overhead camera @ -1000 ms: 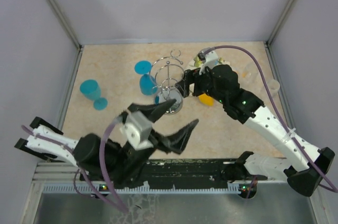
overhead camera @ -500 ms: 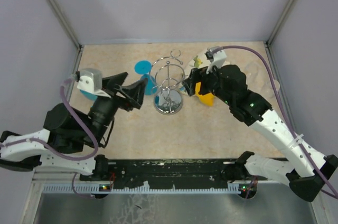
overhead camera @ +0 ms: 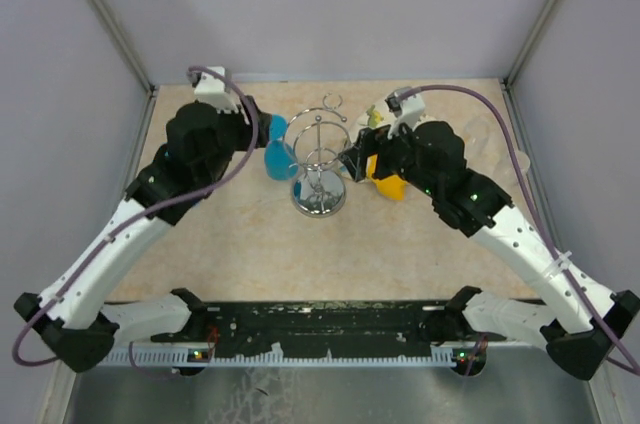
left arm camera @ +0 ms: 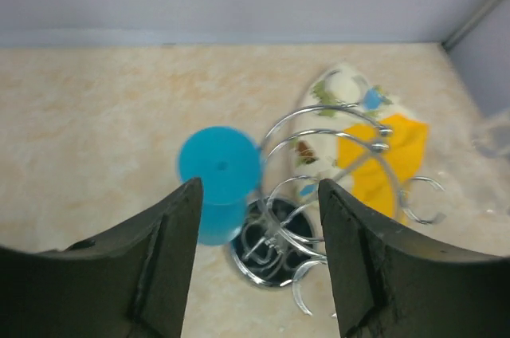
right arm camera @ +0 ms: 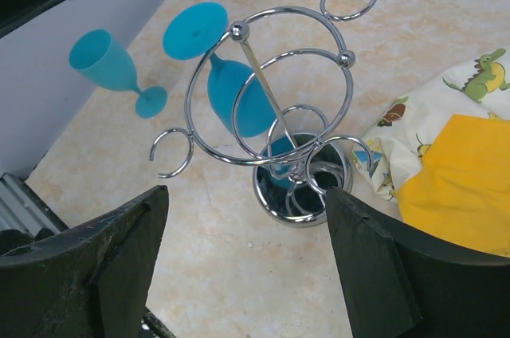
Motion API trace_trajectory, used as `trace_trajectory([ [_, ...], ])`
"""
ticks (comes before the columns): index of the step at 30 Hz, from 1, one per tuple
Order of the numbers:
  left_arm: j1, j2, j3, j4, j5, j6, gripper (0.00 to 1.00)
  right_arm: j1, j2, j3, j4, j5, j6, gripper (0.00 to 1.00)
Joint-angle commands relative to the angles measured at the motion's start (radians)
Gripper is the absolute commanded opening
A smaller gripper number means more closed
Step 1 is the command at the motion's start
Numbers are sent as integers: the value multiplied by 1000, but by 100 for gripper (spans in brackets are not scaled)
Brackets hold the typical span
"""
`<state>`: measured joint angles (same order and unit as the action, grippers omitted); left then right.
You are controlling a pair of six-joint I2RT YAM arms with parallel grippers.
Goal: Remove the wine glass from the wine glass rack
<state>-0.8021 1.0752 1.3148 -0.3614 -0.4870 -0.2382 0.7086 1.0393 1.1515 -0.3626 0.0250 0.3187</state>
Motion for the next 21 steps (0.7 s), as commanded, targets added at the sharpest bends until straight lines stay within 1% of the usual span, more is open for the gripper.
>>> trace_trajectory([
  [1, 342, 46, -20, -84, 379, -210, 62, -9, -60, -3, 33, 1, 5, 80],
  [2, 387, 29, -56, -42, 409, -226, 61, -11, -67, -6, 29, 6, 2, 80],
  [4, 413, 4, -87, -9, 392, -243, 59, -12, -81, -14, 20, 24, -6, 81],
  [5, 418, 14, -77, -17, 376, -246, 55, -13, -85, -16, 19, 32, -11, 81],
  [6, 429, 34, -59, -31, 371, -250, 48, -16, -86, -16, 18, 35, -14, 81],
  [8, 454, 76, -35, -33, 416, -266, 36, -19, -80, -14, 20, 30, -15, 81],
  [10, 470, 113, -27, -11, 472, -285, 30, -20, -78, -17, 27, 21, -13, 81],
  [14, 476, 181, -2, -8, 461, -295, 31, -21, -83, -29, 28, 20, -9, 81],
  [21, 490, 227, -15, -3, 490, -298, 39, -27, -105, -34, 18, 33, -19, 81],
])
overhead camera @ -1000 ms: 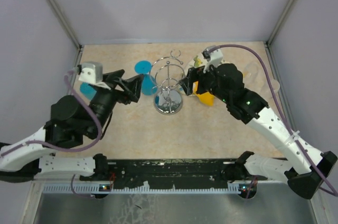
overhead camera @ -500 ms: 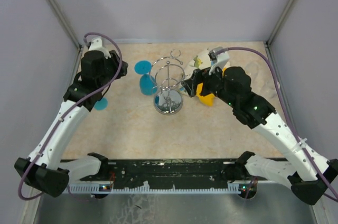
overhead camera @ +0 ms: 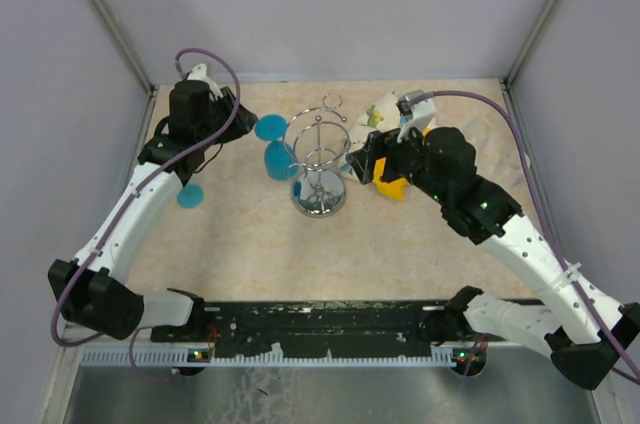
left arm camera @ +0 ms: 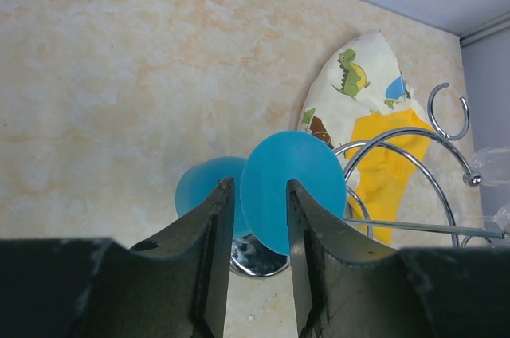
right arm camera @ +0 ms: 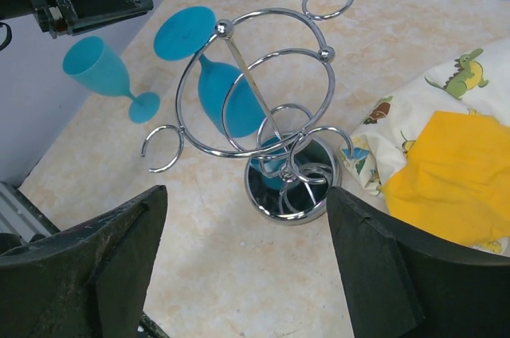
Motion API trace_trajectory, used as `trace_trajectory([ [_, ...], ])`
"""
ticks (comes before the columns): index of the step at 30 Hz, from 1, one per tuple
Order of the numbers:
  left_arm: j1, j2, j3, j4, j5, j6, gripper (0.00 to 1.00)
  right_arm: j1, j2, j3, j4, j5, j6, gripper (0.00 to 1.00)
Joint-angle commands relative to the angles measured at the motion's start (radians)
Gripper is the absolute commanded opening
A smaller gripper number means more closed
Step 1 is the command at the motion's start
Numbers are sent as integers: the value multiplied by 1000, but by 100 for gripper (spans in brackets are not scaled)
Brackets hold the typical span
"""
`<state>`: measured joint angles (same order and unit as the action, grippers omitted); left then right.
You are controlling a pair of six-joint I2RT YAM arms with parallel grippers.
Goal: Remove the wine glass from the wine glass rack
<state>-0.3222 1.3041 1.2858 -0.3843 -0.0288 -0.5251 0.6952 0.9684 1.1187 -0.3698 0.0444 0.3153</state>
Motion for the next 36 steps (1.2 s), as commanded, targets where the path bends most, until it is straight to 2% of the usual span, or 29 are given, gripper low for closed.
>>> trace_trajectory([
  [1, 11, -4, 12, 22, 31, -8, 40, -14, -36, -1, 26, 14, -16, 81],
  [10, 12, 5, -2, 6, 31, 1, 46, -16, -34, -14, 45, 8, -13, 81],
  [25, 15, 32, -53, 34, 88, -26, 45, -25, -50, -20, 43, 14, -22, 81],
  [31, 14, 10, -76, 80, 126, -43, 37, -26, -56, -25, 45, 16, -25, 82],
  [36, 14, 18, -62, 89, 163, -57, 26, -29, -65, -31, 44, 23, -30, 82],
])
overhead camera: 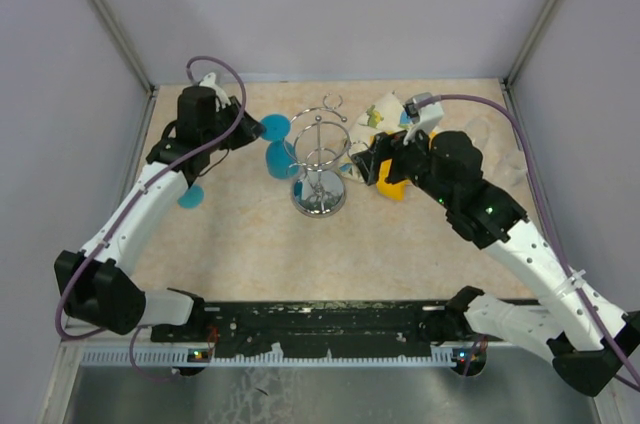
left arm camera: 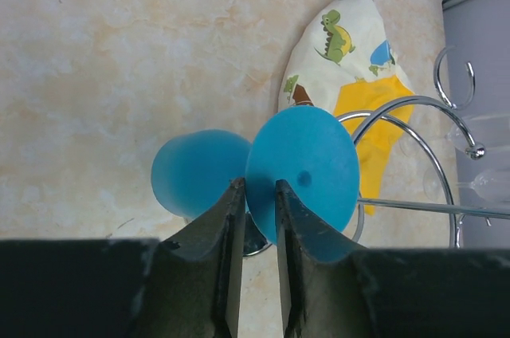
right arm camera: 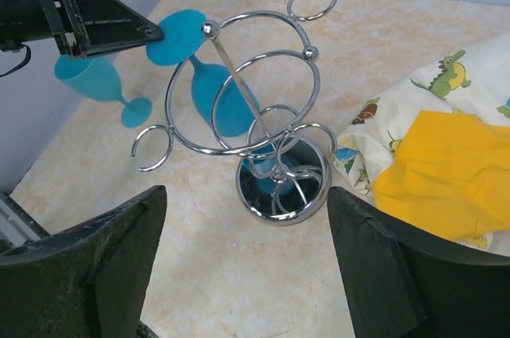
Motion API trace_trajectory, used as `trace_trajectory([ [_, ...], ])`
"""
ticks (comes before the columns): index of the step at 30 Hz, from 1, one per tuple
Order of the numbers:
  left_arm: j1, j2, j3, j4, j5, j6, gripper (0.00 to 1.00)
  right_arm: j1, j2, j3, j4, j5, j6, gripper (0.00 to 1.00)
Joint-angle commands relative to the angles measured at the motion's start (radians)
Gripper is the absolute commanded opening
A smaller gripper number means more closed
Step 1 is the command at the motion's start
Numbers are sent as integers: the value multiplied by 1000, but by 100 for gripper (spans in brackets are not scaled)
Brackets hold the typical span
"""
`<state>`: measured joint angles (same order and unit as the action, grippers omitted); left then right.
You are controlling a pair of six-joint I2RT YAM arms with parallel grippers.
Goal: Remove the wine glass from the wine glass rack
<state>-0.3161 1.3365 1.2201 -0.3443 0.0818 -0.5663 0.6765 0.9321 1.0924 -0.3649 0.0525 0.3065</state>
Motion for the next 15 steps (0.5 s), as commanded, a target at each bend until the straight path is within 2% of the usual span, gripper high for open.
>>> trace_trajectory([
  [1, 8, -13, 4, 51, 66, -19, 24, -13, -30, -5, 37, 15, -22, 82],
  [12, 9, -36, 5, 59, 63, -49, 0, -19, -45, -15, 37, 23, -30, 82],
  [15, 9, -45, -4, 81, 84, -65, 0, -20, -48, -18, 37, 23, -34, 83],
])
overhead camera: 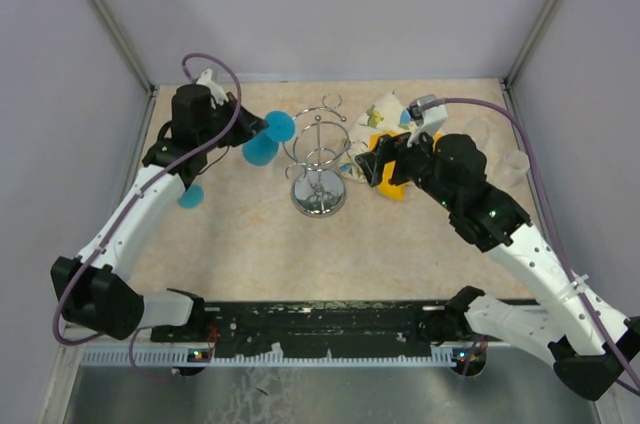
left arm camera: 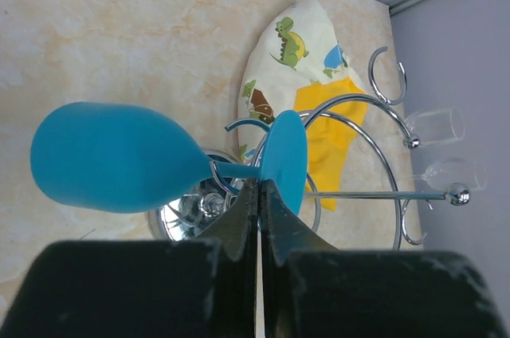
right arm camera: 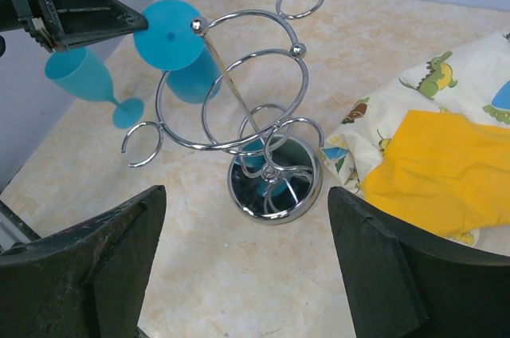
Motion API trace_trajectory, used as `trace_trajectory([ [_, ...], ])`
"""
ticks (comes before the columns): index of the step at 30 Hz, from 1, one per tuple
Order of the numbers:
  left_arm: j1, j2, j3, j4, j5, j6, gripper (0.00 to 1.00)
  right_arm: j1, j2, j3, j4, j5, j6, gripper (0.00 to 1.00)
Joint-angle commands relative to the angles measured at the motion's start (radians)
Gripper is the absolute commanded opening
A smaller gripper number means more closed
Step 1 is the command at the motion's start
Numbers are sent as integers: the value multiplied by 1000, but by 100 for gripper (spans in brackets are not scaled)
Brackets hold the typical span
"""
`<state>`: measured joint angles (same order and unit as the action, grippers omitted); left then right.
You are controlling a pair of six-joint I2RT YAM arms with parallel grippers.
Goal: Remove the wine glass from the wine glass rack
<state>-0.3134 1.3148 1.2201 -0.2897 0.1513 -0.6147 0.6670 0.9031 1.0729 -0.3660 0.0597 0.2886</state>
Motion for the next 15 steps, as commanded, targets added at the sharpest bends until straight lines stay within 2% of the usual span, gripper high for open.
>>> trace_trajectory([
  [1, 7, -22, -7, 37, 30, -23, 0, -12, -19, 0, 38, 15, -17, 83],
  [15, 7, 40, -37, 161, 184, -69, 20, -27, -35, 1, 21, 27, -34, 84],
])
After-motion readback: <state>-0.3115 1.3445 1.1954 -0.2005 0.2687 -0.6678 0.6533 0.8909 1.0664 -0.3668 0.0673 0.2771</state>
